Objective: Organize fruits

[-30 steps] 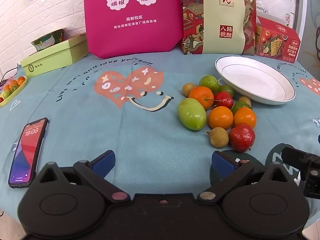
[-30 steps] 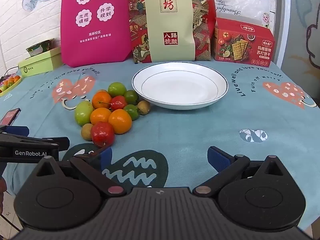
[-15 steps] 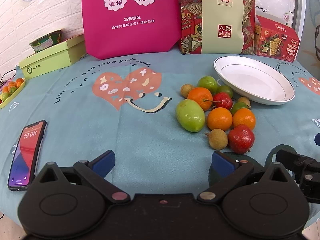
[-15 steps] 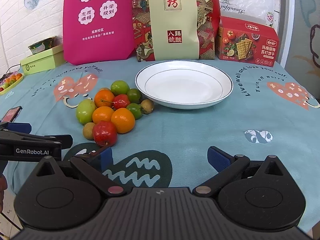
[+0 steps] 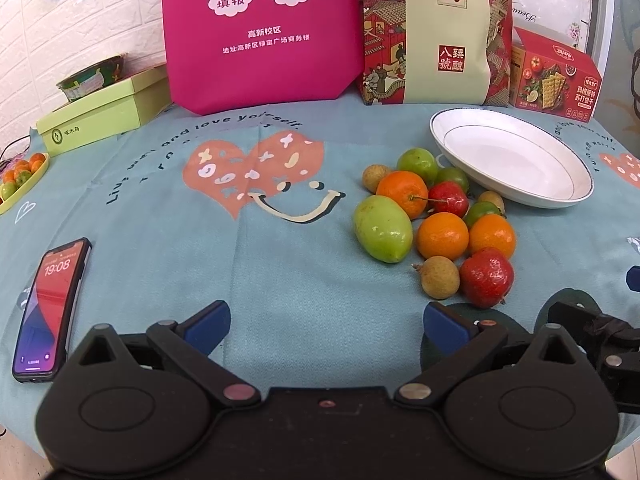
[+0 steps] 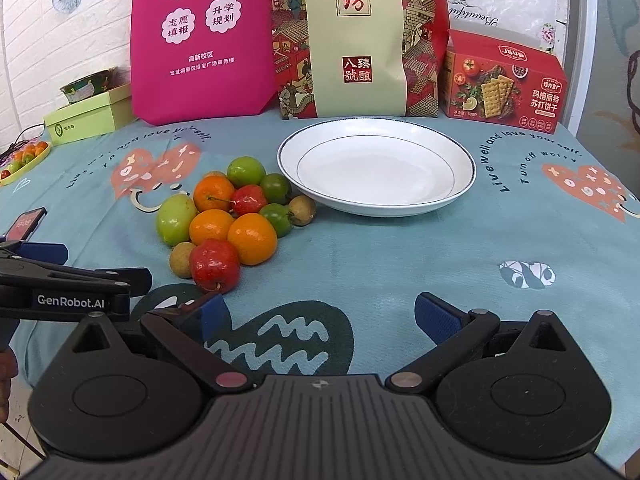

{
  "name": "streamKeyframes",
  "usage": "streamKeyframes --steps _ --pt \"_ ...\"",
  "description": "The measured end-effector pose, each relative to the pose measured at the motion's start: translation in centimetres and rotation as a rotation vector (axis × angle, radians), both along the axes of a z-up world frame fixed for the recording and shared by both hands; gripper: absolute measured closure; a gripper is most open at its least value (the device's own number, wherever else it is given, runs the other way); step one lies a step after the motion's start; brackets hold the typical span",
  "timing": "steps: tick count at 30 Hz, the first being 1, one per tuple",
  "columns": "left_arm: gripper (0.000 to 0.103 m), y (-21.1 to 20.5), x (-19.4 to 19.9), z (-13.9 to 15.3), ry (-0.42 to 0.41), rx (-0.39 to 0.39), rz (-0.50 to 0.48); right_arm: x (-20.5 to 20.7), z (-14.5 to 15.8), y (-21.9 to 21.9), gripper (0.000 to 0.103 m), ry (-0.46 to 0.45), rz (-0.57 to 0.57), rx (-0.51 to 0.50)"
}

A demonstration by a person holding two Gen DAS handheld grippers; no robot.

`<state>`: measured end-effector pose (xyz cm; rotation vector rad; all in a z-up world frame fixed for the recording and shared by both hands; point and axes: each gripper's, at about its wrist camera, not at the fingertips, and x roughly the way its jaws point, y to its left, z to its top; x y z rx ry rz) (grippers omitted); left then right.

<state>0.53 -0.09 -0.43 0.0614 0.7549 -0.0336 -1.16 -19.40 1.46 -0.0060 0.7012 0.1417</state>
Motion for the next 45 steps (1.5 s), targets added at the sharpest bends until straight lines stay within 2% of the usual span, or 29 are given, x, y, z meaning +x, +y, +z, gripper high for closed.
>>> streamKeyframes --steps 22,28,33,38,41,42,45 --pt "0.000 0.4 0.7 -0.5 0.019 -0.010 0.005 0.5 -0.4 0.4 0.000 0.012 0.013 0.005" --pt "0.000 1.5 1.3 -0.3 0.018 -0.054 0.021 0.4 -0.8 0.4 0.000 -0.039 0.025 0.102" --pt "0.000 2.3 1.9 0.3 -0.002 -0.100 -0.018 0.9 -1.2 2.4 0.000 -0.039 0.100 0.014" --pt "0.000 2.1 3.1 1.2 -0.018 -0.162 -0.079 1.5 -1.3 3.6 0.000 -0.033 0.178 0.026" --pt "0.000 1.7 4.3 1.4 -0.006 -0.217 -0.119 1.9 -1.4 4.4 0.023 -0.041 0.202 0.009" --pt "0.000 1.6 4.8 1.4 0.000 -0.237 -0.127 2.1 -1.4 4.5 0.027 -0.038 0.207 0.009" --pt "0.000 1.6 6.1 0.9 0.036 -0.270 -0.130 2.3 -1.4 4.6 0.032 -0.035 0.219 0.015"
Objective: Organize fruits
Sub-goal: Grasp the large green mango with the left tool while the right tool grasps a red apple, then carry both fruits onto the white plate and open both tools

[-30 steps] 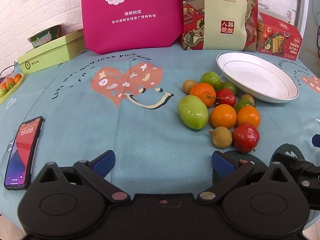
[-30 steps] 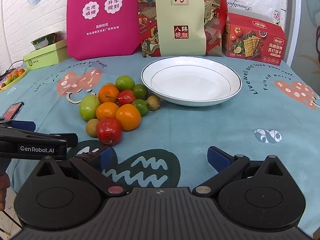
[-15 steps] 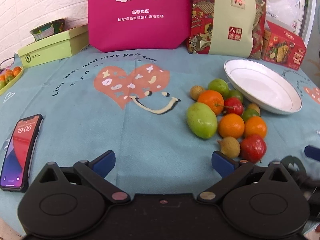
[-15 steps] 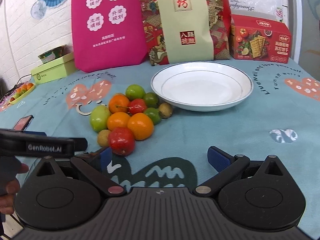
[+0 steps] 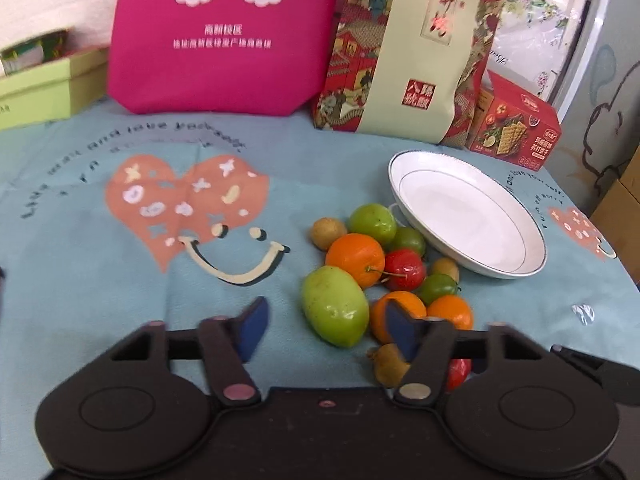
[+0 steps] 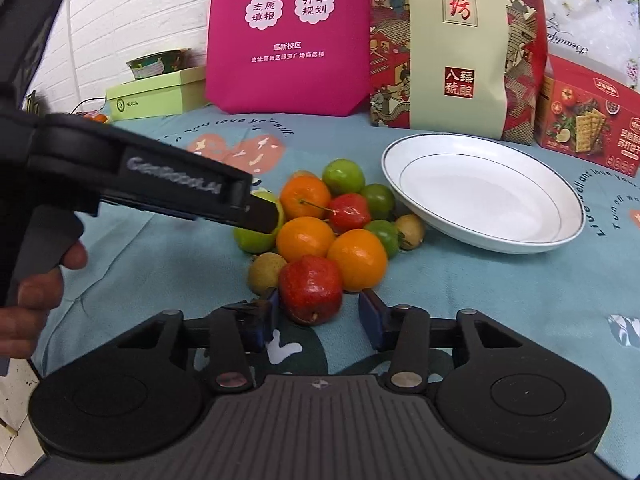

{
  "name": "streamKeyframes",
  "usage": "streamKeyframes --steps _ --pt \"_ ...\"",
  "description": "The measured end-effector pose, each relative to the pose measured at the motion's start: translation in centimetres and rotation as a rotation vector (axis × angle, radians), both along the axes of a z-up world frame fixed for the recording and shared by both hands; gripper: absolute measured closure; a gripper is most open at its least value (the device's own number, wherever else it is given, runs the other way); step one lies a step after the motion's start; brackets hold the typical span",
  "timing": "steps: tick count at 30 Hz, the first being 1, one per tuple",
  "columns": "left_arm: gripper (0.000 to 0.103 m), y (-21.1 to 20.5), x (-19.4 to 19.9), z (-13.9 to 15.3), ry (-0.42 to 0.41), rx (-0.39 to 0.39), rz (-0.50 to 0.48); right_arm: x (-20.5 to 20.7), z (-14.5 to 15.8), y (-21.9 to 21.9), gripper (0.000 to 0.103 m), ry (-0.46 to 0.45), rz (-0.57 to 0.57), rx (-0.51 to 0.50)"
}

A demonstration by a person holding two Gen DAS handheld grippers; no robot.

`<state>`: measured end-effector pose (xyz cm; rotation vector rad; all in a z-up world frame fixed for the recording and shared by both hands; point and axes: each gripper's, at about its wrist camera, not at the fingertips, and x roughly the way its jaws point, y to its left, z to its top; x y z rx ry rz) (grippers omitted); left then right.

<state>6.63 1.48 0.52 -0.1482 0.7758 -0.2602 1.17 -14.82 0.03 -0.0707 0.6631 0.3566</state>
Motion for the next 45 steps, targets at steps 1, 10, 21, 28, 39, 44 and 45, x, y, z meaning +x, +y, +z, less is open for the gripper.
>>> streamKeyframes --steps 1,10,21,28,39,44,45 --pt "0.000 0.1 0.4 -0.2 0.010 -0.012 -0.002 0.1 0.0 0.0 0.033 0.001 0.004 0.002" --pt "0.000 0.8 1.9 -0.6 0.039 -0.089 -0.003 0.3 0.0 -0.1 0.033 0.006 0.013 0.012" --pt "0.000 1.6 1.5 -1.1 0.044 -0.148 0.000 0.2 -0.1 -0.1 0.044 0.006 0.016 0.032" --pt "0.000 1.2 -0.3 1.9 -0.047 -0.129 -0.034 -0.3 1.9 -2.1 0.044 -0.065 -0.028 0.064" --pt "0.000 -6.6 4.9 4.3 -0.122 -0.091 -0.213 5.1 2.8 -7.8 0.044 -0.171 -0.228 -0.041" --pt "0.000 -9.2 7.8 2.1 -0.080 -0.049 -0.238 7.3 1.6 -9.2 0.044 -0.143 -0.249 -0.068" --pt "0.000 -9.4 8.1 1.7 -0.073 -0.043 -0.241 7.6 1.4 -9.3 0.045 -0.138 -0.248 -0.069"
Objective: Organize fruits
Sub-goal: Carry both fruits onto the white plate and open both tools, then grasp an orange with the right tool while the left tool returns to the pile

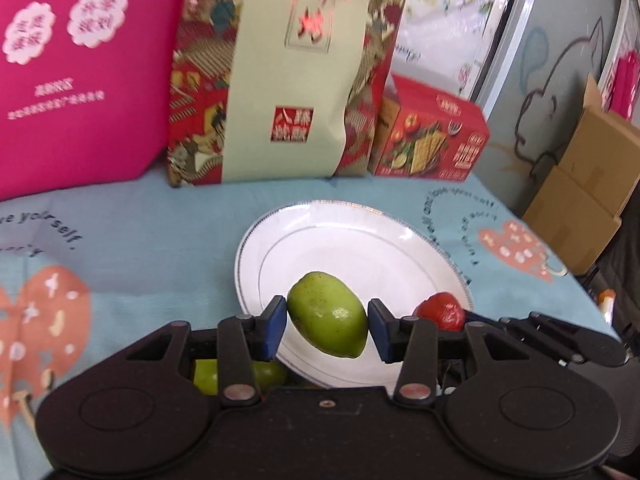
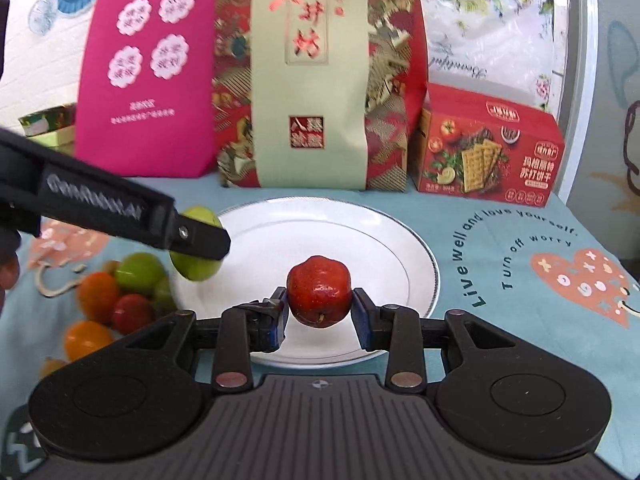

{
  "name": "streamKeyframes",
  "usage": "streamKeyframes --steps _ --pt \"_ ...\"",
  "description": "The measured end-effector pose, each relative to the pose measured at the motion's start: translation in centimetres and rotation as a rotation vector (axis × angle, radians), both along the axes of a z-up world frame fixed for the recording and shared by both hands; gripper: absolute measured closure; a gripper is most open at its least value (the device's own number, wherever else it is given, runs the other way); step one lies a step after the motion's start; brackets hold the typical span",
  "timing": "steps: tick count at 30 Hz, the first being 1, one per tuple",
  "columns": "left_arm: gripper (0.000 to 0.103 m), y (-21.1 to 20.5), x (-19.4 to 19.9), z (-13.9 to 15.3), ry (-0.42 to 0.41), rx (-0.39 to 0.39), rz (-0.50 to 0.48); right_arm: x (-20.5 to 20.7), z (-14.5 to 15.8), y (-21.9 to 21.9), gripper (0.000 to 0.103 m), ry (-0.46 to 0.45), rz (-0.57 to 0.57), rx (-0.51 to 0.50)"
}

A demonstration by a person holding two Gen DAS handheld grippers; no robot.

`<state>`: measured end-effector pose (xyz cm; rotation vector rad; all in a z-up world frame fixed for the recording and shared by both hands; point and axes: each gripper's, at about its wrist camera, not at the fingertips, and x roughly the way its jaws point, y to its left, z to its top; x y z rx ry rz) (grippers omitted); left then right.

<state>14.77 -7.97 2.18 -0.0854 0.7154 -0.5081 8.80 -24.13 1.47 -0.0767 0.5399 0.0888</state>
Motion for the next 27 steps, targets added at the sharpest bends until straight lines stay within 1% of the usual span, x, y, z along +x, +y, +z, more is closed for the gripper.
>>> streamKeyframes --steps 8,13,17,19,20,22,23,25,27 --pt "0.000 -1.5 1.9 -1.9 0.015 0.058 -0.022 1.8 -1.0 -0.4 0.045 0.046 0.021 -0.020" --pt "0.000 -1.9 2.0 -1.9 -0.013 0.070 -0.037 2.5 -1.4 -0.4 0.045 0.080 0.025 -0.033" --pt "0.000 -1.9 1.7 -1.7 -0.018 0.079 -0.041 2.4 -1.4 -0.3 0.042 0.079 0.026 -0.038" --pt "0.000 -1.5 1.2 -1.1 -0.031 0.070 -0.035 1.9 -1.1 -0.3 0.036 0.056 0.026 -0.043" --pt "0.000 -1.2 0.7 -0.6 -0.043 0.063 -0.036 1.5 -0.8 -0.3 0.029 0.038 0.025 -0.045" --pt "0.000 -0.6 -0.4 0.5 -0.081 0.045 -0.017 0.5 -0.2 -0.3 0.012 0.003 0.021 -0.040" --pt "0.000 -0.2 -1.1 1.0 -0.106 0.042 0.003 0.0 0.1 -0.3 0.000 -0.014 0.020 -0.032" --pt "0.000 0.6 -2.6 1.9 -0.162 0.044 0.049 -1.3 0.8 -0.2 0.000 -0.044 0.023 -0.016" --pt "0.000 1.4 -4.0 2.4 -0.196 0.054 0.077 -2.5 1.2 0.1 0.000 -0.059 0.024 0.001"
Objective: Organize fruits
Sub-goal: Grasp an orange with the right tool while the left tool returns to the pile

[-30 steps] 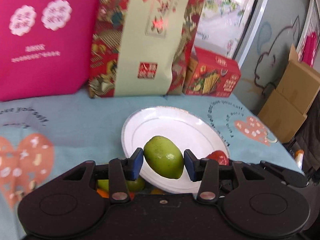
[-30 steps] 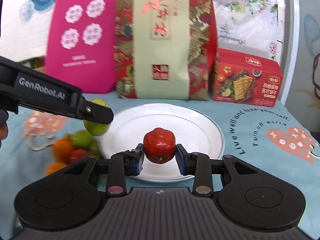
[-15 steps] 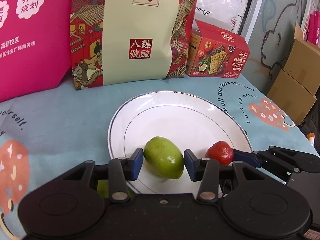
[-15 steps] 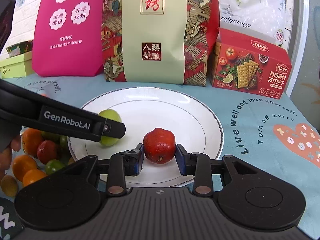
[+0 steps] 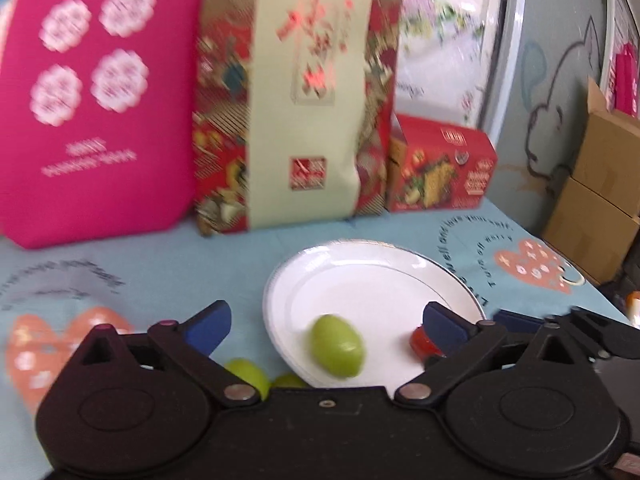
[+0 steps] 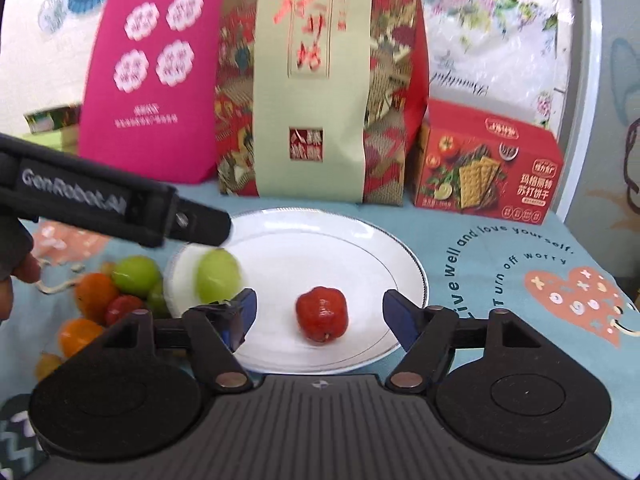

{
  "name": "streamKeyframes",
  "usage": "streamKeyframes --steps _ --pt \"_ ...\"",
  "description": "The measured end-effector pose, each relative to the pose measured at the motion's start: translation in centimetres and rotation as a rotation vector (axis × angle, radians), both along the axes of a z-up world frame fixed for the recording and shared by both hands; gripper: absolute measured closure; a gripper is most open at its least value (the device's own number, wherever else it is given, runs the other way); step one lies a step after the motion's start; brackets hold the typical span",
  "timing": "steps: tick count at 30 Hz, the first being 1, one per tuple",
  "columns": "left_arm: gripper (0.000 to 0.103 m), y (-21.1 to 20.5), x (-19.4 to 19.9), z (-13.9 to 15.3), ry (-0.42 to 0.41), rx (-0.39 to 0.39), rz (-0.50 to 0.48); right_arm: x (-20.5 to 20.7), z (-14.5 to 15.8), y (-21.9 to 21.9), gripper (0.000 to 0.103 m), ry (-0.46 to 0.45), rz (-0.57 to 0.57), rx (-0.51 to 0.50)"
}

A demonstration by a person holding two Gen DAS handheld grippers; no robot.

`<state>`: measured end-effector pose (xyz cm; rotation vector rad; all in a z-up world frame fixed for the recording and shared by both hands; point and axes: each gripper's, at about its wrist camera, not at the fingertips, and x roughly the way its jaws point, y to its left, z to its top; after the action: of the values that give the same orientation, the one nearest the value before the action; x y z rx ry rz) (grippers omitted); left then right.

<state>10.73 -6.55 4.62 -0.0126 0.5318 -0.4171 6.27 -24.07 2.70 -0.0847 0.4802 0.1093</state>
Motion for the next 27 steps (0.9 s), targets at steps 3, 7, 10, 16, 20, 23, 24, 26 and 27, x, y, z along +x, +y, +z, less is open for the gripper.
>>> streamKeyframes --steps 3,7,10,16,20,23,24,26,27 --pt "0.000 1.2 -1.7 -0.1 0.010 0.010 0.037 -1.8 0.2 0.6 0.000 -0.003 0.016 0.029" --pt "0.000 3.1 -3.8 -1.3 0.044 0.010 0.096 -3.7 -0.4 2.0 0.000 0.034 0.052 0.055" --pt "0.000 4.4 -5.0 -2.6 0.095 0.010 0.136 -4.8 -1.0 3.0 0.000 0.066 0.074 0.070" --pt "0.000 6.7 -7.1 -4.9 0.168 0.022 0.186 -6.2 -2.0 4.7 0.000 0.114 0.107 0.087" --pt "0.000 8.0 -8.0 -5.3 0.175 0.018 0.203 -6.5 -2.2 5.8 0.000 0.126 0.130 0.071" --pt "0.000 8.7 -8.7 -5.1 0.168 0.011 0.208 -6.2 -2.2 6.5 0.000 0.129 0.145 0.060" --pt "0.000 9.0 -8.8 -5.0 0.165 0.008 0.209 -5.9 -2.2 6.7 0.000 0.131 0.149 0.052" --pt "0.000 9.4 -9.2 -4.9 0.161 -0.002 0.210 -5.5 -2.3 7.3 0.000 0.136 0.159 0.033" --pt "0.000 9.6 -9.2 -4.9 0.161 -0.008 0.210 -5.3 -2.4 7.5 0.004 0.138 0.163 0.025"
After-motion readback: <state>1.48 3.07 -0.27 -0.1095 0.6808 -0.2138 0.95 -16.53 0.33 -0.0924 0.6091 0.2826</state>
